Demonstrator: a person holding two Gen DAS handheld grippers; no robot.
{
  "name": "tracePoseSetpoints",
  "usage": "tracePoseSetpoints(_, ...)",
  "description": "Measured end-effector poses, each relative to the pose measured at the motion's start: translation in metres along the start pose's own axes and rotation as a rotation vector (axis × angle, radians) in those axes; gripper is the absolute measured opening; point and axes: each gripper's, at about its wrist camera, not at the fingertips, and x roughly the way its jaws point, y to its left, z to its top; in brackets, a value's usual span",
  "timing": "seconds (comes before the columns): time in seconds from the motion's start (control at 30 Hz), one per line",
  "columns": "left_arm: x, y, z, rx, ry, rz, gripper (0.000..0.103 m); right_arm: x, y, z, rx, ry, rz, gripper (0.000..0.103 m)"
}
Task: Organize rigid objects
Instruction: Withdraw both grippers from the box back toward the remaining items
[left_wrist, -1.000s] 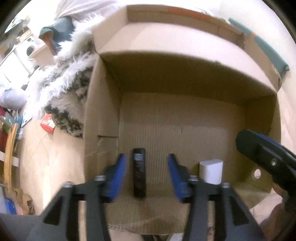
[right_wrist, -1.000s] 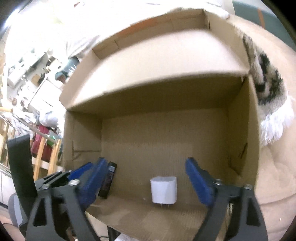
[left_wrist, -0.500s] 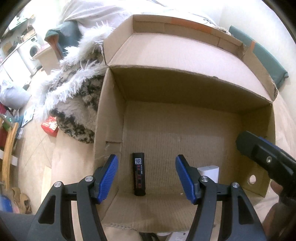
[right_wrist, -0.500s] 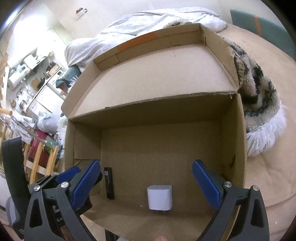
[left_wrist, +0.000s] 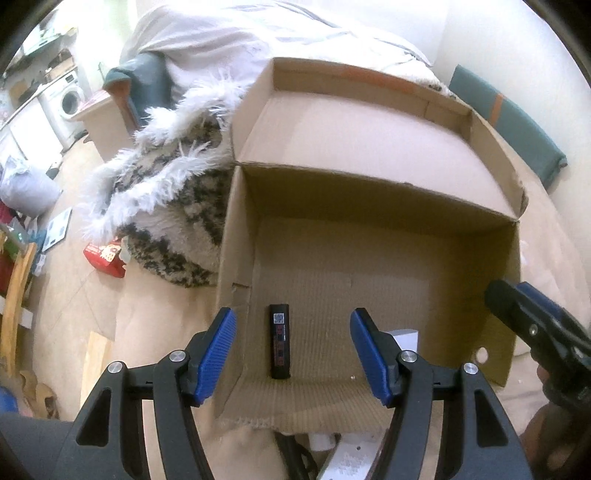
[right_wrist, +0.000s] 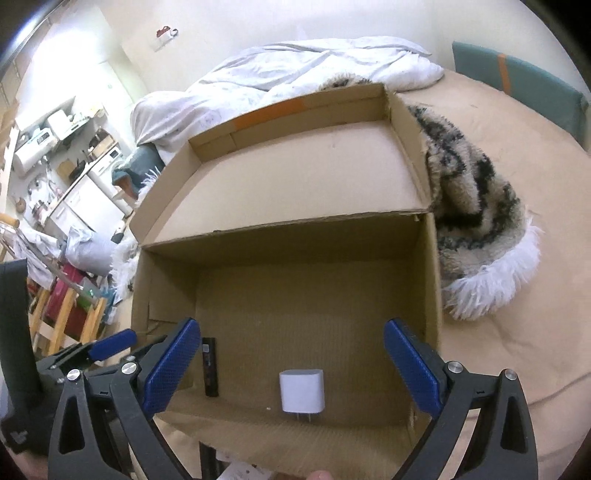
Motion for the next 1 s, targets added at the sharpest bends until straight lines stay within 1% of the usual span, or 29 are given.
tracePoseSetpoints(0.17, -0.016, 0.007, -0.008, -0.004, -0.014, 0.004, 0.061, -0.025, 0.007, -0.005, -0.037, -0.034, -0.001, 0.103)
tracePoseSetpoints(0.23, -0.021, 0.011, -0.012, -0.005, -0.017, 0.006, 0.061, -0.033, 0.006, -0.01, -0.032, -0.04, -0.001, 0.103)
tracePoseSetpoints(0.33, -0.029, 0.019, -0.021, -0.014, -0.022, 0.004, 0.061, -0.043, 0.002, -0.019, -0.001, -0.035, 0.018, 0.103)
tracePoseSetpoints(0.57, -0.035, 0.039, -0.042, -0.063, -0.017, -0.001, 0.061, -0.055, 0.001, -0.041, 0.004, -0.012, 0.013, 0.103)
tracePoseSetpoints(0.73, -0.032, 0.051, -0.053, -0.087, -0.015, 0.024, 0.061, -0.053, 0.0, -0.057, 0.023, 0.033, 0.018, 0.103)
tracePoseSetpoints(0.9, -0.024, 0.063, -0.063, -0.121, 0.011, 0.003, 0.061, -0.043, 0.001, -0.068, 0.014, 0.091, 0.032, 0.103)
tracePoseSetpoints(1.0, -0.019, 0.065, -0.067, -0.127, 0.037, -0.005, 0.061, -0.032, -0.001, -0.076, 0.034, 0.157, 0.062, 0.103)
